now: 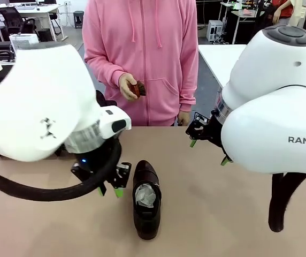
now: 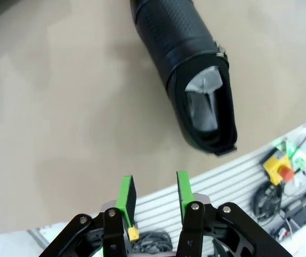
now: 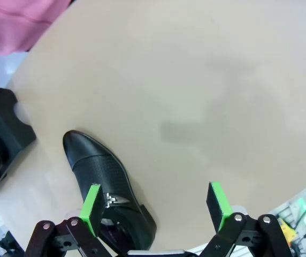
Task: Organize the shoes by placing them on the stand.
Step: Place the Shoe from the middle of the table onto the Shoes Stand.
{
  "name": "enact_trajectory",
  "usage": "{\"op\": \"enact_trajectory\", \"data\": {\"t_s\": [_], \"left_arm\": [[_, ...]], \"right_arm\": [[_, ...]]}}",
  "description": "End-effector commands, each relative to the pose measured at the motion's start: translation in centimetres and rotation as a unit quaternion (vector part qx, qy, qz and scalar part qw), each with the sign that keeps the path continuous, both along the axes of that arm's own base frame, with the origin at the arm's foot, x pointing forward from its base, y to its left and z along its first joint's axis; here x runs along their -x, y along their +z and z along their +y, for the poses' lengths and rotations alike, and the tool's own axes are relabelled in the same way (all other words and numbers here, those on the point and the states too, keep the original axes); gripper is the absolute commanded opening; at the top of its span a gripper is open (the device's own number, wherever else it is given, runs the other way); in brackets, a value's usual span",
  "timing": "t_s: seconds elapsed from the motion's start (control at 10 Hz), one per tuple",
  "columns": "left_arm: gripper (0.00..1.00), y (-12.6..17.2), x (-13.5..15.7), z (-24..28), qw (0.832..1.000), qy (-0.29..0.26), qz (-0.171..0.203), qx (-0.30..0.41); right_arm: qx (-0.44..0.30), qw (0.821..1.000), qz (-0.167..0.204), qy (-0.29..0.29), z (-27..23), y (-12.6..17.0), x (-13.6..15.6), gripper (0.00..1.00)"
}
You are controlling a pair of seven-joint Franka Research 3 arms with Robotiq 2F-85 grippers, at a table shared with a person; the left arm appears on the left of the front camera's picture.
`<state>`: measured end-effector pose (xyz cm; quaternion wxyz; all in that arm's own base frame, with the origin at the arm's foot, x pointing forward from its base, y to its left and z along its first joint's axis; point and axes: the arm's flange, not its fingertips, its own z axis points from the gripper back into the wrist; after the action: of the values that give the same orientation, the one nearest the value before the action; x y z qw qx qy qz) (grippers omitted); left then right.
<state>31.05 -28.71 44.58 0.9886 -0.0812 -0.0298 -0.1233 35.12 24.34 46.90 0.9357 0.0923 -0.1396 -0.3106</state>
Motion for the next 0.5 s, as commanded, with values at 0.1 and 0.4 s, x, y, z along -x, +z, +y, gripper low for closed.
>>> {"op": "enact_trajectory", "data": {"t_s": [0.1,0.4], "left_arm": [[0.44,-2.4,-2.0,-3.1,0.999,0.023,-0.039,-0.017],[0.44,-4.4,-3.3,-4.2,0.999,0.039,-0.018,-0.002]], "right_arm": [[-0.011,1.000,0.002,0.010,-0.5,-0.2,-0.7,1.00],[-0.011,1.000,0.002,0.010,-0.5,-0.2,-0.7,1.00]]}}
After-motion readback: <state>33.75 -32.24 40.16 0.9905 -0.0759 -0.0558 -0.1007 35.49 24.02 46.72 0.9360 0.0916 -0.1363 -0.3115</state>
